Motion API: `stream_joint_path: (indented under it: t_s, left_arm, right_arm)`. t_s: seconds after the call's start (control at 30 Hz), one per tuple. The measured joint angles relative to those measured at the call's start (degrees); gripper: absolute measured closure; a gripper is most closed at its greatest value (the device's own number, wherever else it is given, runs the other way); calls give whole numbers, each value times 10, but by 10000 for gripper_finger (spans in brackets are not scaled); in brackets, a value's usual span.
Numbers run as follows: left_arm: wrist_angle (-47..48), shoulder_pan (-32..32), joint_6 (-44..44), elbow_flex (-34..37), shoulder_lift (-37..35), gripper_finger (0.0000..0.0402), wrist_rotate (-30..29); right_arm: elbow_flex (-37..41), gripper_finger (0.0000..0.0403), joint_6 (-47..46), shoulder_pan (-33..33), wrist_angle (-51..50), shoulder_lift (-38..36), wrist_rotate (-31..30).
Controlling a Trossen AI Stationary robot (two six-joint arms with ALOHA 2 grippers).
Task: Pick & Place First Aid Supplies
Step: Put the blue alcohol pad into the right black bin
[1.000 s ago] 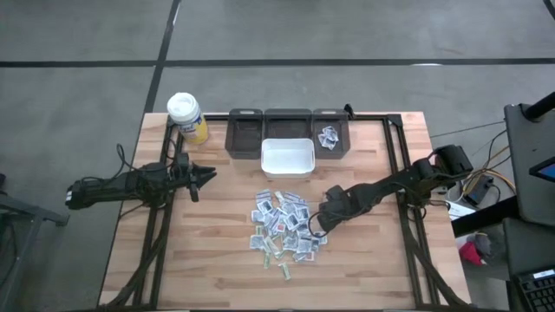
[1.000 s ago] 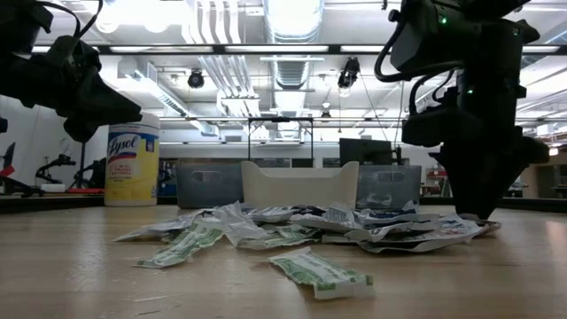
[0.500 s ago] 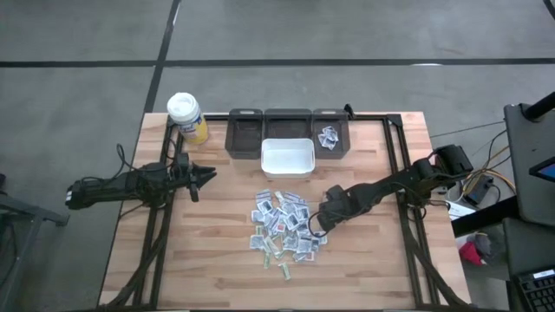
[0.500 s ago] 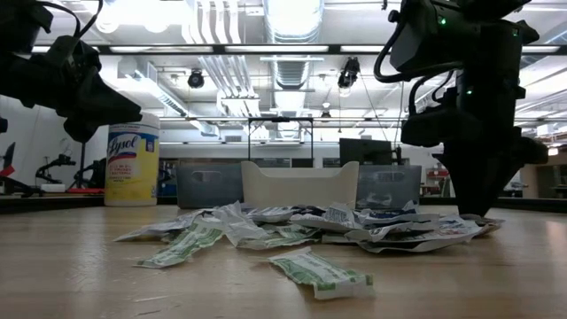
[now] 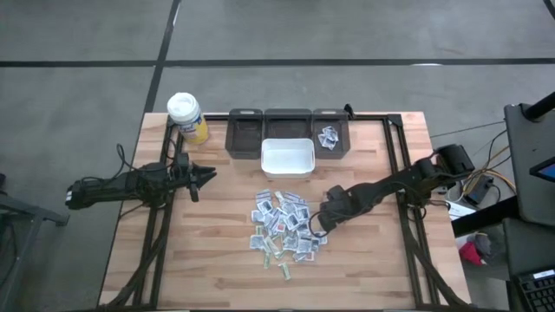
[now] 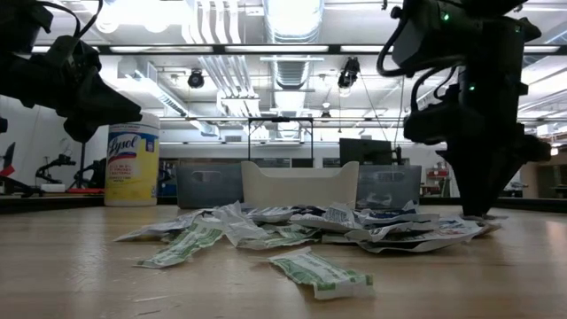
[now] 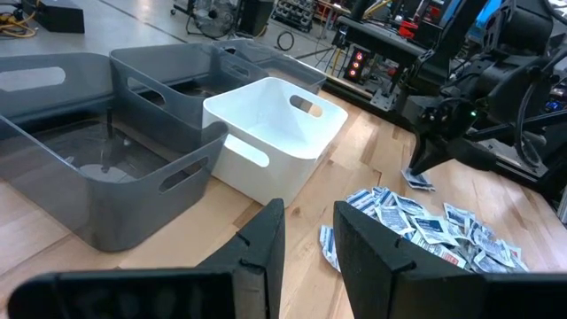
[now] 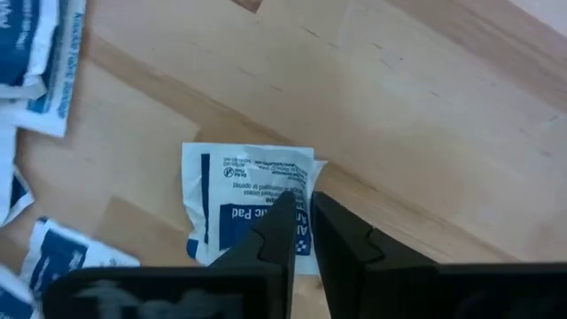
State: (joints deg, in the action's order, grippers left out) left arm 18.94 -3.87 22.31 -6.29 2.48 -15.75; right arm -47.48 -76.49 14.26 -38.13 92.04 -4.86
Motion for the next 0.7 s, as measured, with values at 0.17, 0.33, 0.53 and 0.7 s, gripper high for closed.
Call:
stream_joint_path:
  t_s: [0.17, 0.33, 0.53, 0.7]
  left_arm:
    - [0, 0, 0, 0, 0, 307, 0]
    - [0, 0, 0, 0, 0, 307, 0]
    - [0, 0, 0, 0, 0, 307, 0]
    - [0, 0, 0, 0, 0, 307, 0]
  right_arm:
    - [0, 377, 1, 0, -10, -17, 0]
    - [0, 387, 1, 0, -16, -31, 0]
    - [0, 394, 1, 0, -23, -45, 0]
    - [0, 394, 0, 0, -25, -48, 0]
